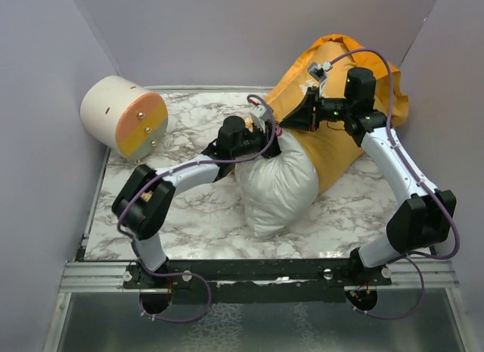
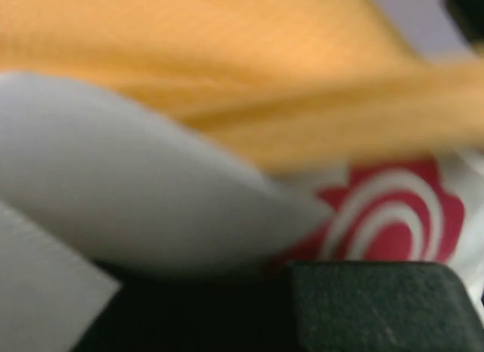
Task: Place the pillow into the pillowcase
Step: Stuff the pillow into the pillowcase.
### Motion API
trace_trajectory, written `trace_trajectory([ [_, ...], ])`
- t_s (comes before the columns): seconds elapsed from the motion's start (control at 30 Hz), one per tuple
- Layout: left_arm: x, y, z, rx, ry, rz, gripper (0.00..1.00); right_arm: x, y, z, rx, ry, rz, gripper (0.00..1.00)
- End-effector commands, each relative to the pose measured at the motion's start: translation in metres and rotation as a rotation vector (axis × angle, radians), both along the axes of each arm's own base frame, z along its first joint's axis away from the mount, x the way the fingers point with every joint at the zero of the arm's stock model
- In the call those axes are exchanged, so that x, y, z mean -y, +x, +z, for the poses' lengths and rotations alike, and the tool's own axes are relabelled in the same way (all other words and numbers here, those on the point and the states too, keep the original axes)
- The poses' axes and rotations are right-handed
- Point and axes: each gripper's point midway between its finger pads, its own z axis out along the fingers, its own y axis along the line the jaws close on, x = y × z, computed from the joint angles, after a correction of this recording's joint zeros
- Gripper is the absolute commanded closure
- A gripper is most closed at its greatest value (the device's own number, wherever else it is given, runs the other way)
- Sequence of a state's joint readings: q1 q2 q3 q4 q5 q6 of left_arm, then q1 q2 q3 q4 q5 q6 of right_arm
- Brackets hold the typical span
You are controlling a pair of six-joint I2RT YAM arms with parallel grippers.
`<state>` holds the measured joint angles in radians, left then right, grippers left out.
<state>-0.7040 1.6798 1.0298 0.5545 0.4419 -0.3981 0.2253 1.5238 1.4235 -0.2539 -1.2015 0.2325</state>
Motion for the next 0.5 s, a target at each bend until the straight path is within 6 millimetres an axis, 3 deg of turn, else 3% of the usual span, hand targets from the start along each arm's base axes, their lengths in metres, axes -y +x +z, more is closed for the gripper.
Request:
trace_trajectory([
  [0.0,0.037,0.025,-0.002,-0.268,-0.165,-0.038,0.97,-0.022,-0.114,0.049,0.066,0.111,0.444,1.00],
  [0.1,0.038,0.044,0.010,-0.310,-0.245,0.034,0.96,-0.020,-0.119,0.013,-0.017,0.098,0.436,1.00],
  [0.2,0.034,0.048,0.026,-0.314,-0.373,0.048,0.92,-0.019,-0.118,-0.026,-0.067,0.070,0.393,1.00],
  [0.3,0.015,0.038,0.042,-0.236,-0.454,0.071,0.85,-0.009,-0.101,-0.040,-0.034,0.021,0.301,1.00],
  [0.4,-0.006,0.024,0.044,-0.147,-0.417,0.096,0.65,0.006,-0.085,-0.043,-0.014,-0.007,0.227,0.99],
  [0.47,-0.019,0.010,0.044,-0.117,-0.401,0.073,0.57,0.012,-0.073,-0.053,0.013,-0.051,0.159,0.99],
])
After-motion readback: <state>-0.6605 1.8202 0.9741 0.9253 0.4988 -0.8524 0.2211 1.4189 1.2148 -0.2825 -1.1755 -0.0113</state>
